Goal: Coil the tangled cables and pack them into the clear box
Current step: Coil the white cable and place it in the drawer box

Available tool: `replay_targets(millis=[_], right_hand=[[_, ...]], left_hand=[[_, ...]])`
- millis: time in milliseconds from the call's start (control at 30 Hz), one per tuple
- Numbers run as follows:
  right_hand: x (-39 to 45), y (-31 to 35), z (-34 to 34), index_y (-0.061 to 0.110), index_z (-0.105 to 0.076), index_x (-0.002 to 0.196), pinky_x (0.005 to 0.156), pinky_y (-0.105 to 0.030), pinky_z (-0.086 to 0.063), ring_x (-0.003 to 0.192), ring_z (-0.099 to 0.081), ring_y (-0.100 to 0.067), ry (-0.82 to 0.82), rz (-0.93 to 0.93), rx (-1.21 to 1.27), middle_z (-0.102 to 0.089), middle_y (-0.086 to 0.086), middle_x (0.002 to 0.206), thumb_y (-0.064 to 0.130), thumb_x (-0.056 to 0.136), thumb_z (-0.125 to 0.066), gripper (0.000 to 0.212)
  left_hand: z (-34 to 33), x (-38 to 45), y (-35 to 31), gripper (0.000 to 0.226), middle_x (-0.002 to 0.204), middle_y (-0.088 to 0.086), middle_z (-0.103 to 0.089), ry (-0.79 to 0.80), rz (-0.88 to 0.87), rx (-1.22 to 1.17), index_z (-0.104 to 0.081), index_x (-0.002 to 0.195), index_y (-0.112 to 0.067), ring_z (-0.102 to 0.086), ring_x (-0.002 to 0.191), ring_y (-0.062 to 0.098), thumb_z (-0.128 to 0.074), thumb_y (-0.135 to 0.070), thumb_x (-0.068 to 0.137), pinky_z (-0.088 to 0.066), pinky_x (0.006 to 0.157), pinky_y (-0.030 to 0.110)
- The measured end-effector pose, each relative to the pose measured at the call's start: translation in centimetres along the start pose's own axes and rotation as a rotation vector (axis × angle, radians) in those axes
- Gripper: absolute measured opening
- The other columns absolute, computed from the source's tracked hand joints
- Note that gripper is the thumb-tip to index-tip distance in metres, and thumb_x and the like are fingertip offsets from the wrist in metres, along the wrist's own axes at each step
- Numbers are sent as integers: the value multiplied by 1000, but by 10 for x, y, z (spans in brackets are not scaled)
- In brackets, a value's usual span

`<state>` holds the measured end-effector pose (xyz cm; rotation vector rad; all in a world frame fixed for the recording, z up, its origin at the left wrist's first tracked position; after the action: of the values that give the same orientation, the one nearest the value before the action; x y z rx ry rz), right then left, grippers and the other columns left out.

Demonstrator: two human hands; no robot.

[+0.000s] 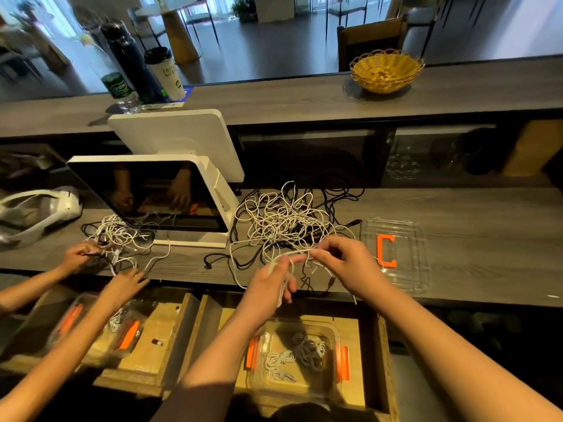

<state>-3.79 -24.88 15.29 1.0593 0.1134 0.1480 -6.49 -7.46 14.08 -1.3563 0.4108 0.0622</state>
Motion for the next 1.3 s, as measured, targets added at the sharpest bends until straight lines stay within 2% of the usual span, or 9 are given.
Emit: replay_targets(millis=[100,233,300,600,767,900,1033,1167,1300], right_hand=[[-3,-3,-3,23,-68,90,66,-36,-49,68,-56,-11,6,-10,36,-63,3,75,34,95,-60,15],[-7,-2,-10,18,-68,90,66,-38,-49,68,-55,-14,52,-15,100,-62,-5,76,28,98,-59,16],[-9,0,-14,16,-67,90,63,-35,-48,66,-53,-13,61,-9,144,-60,-4,74,25,98,-58,16],[-7,-13,-19,15,-69,95,75,-41,-55,79,-64,-26,66,-95,150,-68,-13,88,22,97,-60,11],[-2,-15,-28,15,-67,99,57,-18,-46,71,-58,-12,86,-168,126,-66,-2,83,19,98,-59,9],[3,-22,-26,18,-67,95,66,-26,-50,79,-62,-16,77,-208,118,-68,-4,87,16,97,-60,7],[10,-25,-29,16,-66,89,68,-35,-54,75,-60,-20,122,-233,64,-67,-7,84,16,97,-60,10],[14,-30,-32,11,-67,96,80,-43,-56,83,-65,-25,141,-230,-47,-69,-10,91,20,97,-61,11],[17,-39,-30,10,-67,96,83,-42,-54,86,-64,-23,131,-235,-161,-68,-5,88,21,96,-62,12]], left_hand=[[-1,-2,-3,43,75,4,-64,-136,-32,-152,-65,123,-17,-58,63,11,-33,-41,106,-52,62,21],[-3,-4,-8,39,99,6,-74,-175,-107,-253,-64,125,-33,-69,88,16,-30,-41,107,-56,78,29],[-6,-6,-8,43,108,10,-74,-174,-106,-349,-62,131,-29,-69,98,19,-30,-44,106,-56,83,32],[3,-5,-7,46,117,16,-71,-322,54,-940,-60,131,-21,-66,112,24,-30,-46,106,-53,93,37],[9,-5,-4,48,126,17,-68,-322,46,-1028,-57,134,-17,-65,119,27,-29,-45,107,-51,97,40],[8,-1,-4,49,122,17,-70,-328,34,-1064,-58,129,-14,-66,117,29,-27,-46,108,-51,96,40],[15,2,-1,49,115,16,-73,-383,19,-1071,-61,119,-11,-68,113,29,-28,-44,108,-48,103,43],[21,7,4,48,106,18,-74,-422,13,-1110,-61,109,-9,-70,108,31,-29,-44,108,-49,101,45],[29,11,3,47,74,10,-67,-462,-28,-1068,-60,100,-8,-71,76,24,-29,-43,108,-54,90,44]])
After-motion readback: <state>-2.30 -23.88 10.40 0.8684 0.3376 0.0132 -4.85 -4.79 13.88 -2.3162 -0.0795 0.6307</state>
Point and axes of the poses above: each hand's wrist, its own x-axis towards the middle knuckle, its own z-axis out of the back of the hand, y = z × x, the point moved 4 cm from there along x, towards the middle knuckle
